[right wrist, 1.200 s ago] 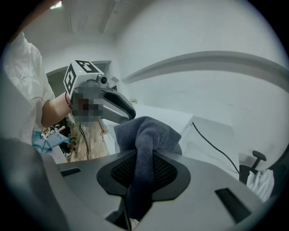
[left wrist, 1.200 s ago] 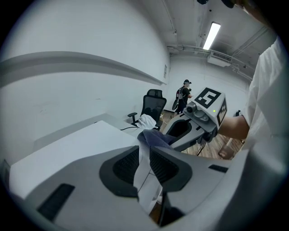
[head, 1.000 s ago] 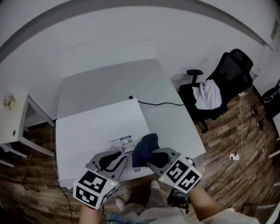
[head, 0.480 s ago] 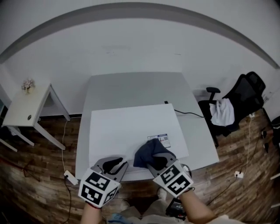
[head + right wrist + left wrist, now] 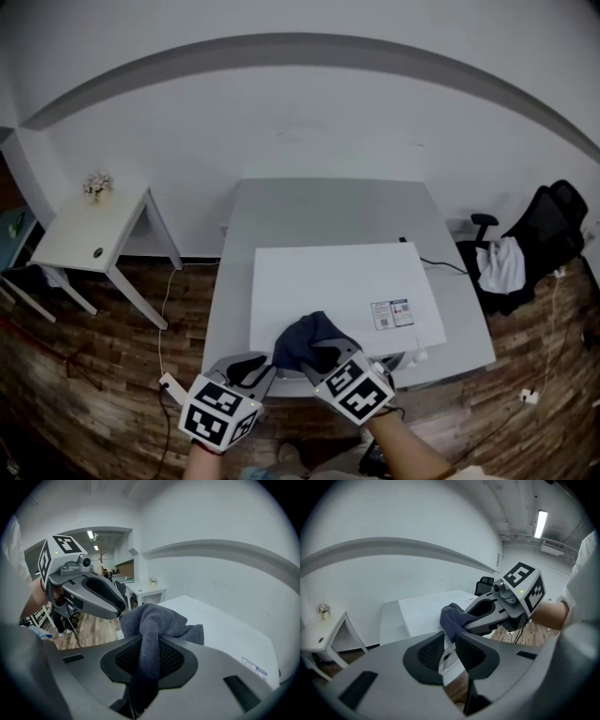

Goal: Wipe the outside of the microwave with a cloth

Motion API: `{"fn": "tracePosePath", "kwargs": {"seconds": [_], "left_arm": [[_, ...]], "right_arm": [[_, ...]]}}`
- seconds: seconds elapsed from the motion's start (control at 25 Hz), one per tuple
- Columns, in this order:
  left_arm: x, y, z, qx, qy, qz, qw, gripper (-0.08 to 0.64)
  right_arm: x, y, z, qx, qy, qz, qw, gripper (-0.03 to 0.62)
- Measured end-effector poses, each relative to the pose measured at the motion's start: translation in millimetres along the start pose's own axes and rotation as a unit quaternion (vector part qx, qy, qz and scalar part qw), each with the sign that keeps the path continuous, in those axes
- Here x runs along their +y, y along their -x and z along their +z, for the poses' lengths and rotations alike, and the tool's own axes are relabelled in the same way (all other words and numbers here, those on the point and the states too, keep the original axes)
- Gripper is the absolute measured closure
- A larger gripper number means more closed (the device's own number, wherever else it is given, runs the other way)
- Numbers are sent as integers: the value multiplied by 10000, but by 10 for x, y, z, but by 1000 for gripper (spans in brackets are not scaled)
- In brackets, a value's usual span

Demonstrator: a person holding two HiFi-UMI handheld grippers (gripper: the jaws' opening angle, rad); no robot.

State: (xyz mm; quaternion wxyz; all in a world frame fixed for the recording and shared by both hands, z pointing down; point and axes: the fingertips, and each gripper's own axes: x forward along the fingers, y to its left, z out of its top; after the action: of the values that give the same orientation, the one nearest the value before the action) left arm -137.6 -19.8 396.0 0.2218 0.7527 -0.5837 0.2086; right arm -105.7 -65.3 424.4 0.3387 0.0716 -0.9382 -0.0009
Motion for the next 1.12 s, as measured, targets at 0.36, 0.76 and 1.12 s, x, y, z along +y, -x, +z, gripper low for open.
{"fn": "tracePosePath", "kwargs": {"seconds": [0.36,0.76,1.12], "left_arm": [[334,457,-265,-63,271,333,9991,486],[525,761,-216,-451,408,524,9968,486],[287,533,212,-653,-57,8,9978,486]], "right_arm": [[471,-459,392,0,138,464,9988,500],[495,-55,976,-1684,-1119,1100,9731,500],[221,571,984,-2213,-1025,1171,9627,500]]}}
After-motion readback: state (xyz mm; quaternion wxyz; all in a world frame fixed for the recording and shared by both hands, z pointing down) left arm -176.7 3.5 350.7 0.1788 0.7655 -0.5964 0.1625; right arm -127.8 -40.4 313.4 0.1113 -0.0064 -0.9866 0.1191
